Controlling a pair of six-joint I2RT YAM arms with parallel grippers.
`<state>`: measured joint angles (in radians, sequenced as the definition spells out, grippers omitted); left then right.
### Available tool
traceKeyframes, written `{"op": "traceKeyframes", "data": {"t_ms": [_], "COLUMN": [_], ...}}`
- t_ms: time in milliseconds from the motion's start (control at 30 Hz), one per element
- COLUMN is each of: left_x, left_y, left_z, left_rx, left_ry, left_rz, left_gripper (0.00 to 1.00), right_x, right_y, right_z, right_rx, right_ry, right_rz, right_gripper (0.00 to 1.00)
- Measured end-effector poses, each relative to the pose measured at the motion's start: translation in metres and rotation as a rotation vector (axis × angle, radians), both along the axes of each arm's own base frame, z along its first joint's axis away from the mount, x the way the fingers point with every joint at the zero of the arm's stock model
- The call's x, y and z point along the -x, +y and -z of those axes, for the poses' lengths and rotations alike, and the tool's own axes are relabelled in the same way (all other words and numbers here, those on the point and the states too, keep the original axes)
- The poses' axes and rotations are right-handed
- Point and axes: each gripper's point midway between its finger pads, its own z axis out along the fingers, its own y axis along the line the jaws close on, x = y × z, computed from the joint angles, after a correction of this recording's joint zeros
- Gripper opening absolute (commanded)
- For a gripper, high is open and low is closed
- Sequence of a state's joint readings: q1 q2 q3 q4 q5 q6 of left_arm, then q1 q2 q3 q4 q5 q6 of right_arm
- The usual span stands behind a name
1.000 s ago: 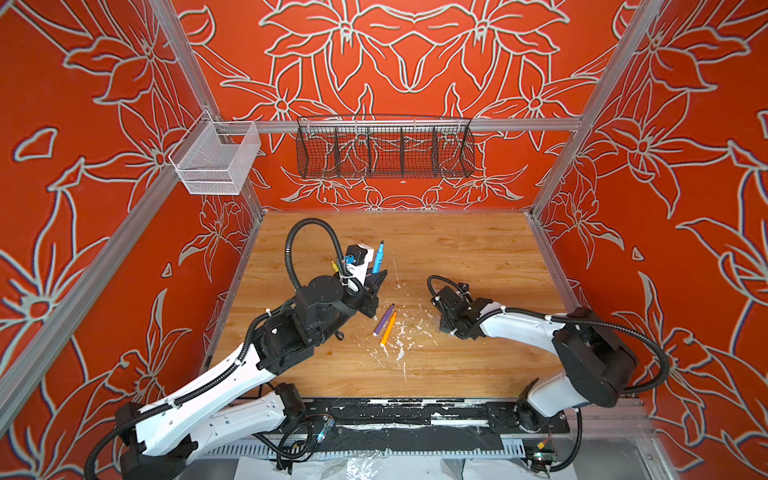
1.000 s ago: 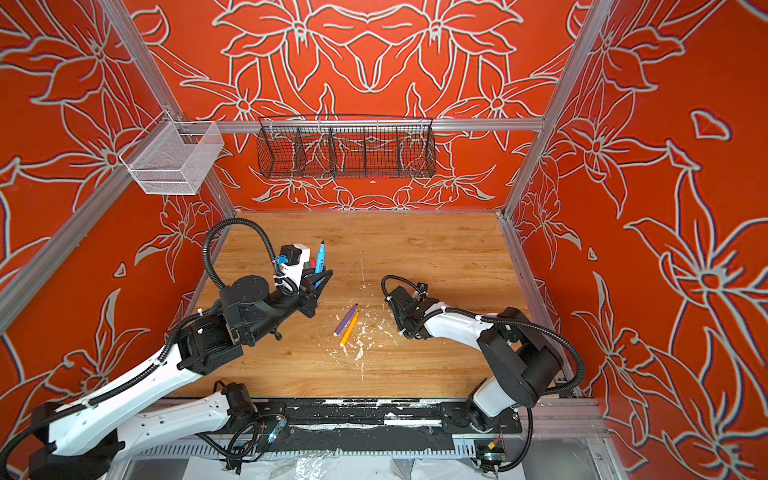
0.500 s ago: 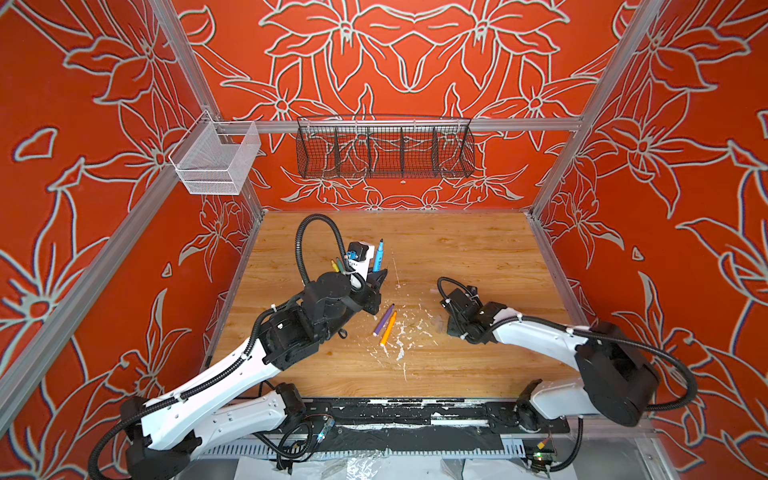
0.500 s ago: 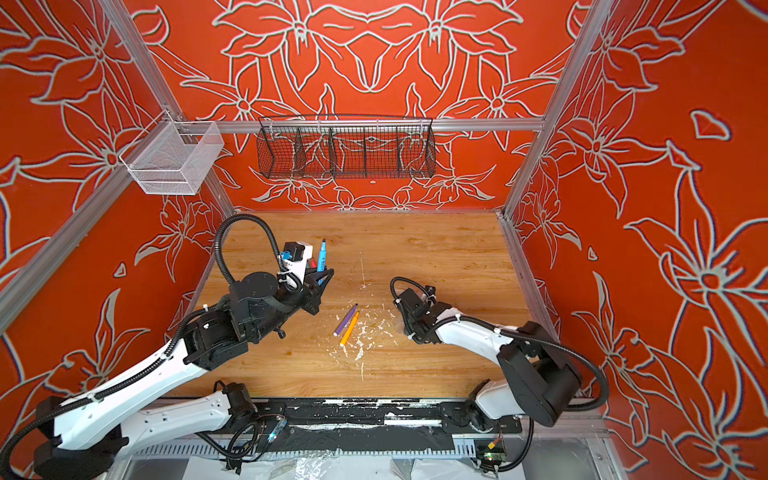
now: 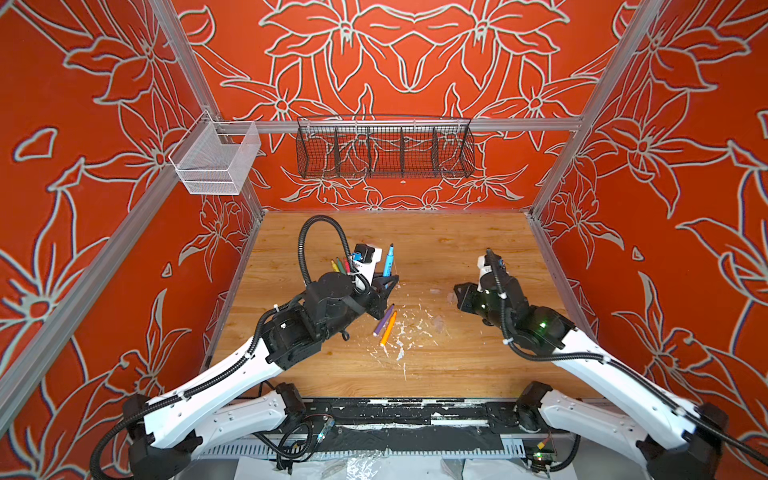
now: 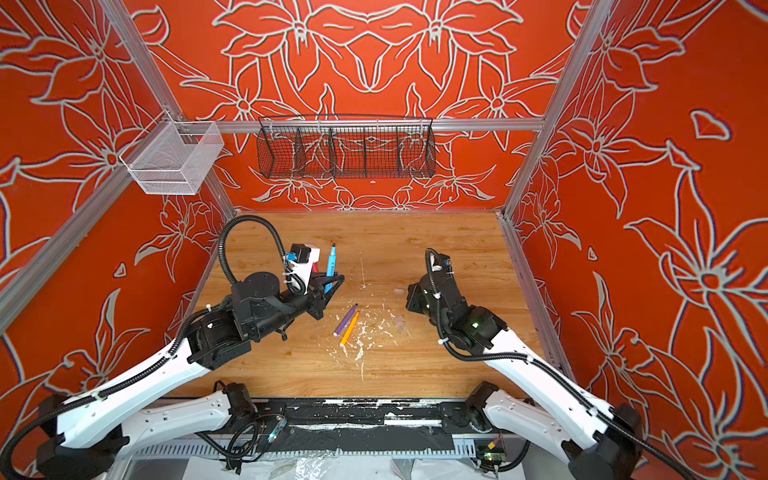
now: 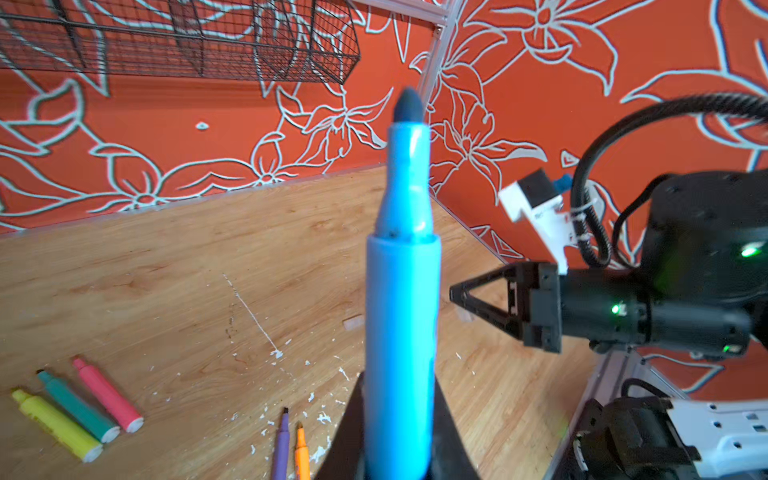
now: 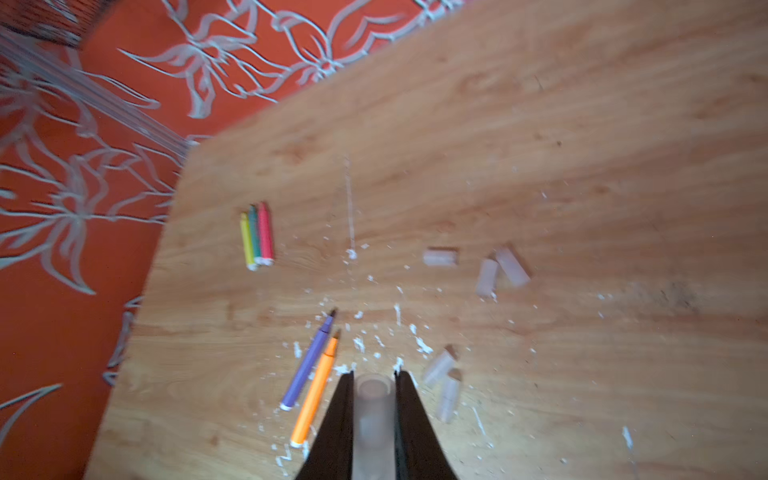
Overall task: Insert the pens into the pen caps
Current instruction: 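Grasp the pink cap with the right gripper and lift it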
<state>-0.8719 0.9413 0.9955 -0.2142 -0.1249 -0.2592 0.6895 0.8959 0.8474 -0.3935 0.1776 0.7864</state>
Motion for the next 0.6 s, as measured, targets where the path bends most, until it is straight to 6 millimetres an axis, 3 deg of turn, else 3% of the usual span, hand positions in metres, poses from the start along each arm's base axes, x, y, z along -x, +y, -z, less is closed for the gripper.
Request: {"op": "traceKeyframes", "data": {"t_ms": [300,467,600], "left_x": [0.005,0.011,0.015], "left_y": [-0.042,-0.051,-0.056], "left_z": [0.030,0.034,0.028], "left_rx": [-0.015,-0.002,0.022], "left_ry": [0.097,0.126,0.121], "left_rz": [0.166,0.224,0.257], "left_gripper": [0.00,0.00,0.00], "right_x": [0.016,0.025,0.025], "right_y": [0.008,0.018,0.032], "right_z": [-0.126,-0.174,-0.192], "right_rx": [-0.210,-0.301,-0.351], "right_ry": [-0.333,-0.464,-0.515], "right_rz": [-0.111,-0.191,-0.250], "right_gripper": [0.14,0.14,0.14]}}
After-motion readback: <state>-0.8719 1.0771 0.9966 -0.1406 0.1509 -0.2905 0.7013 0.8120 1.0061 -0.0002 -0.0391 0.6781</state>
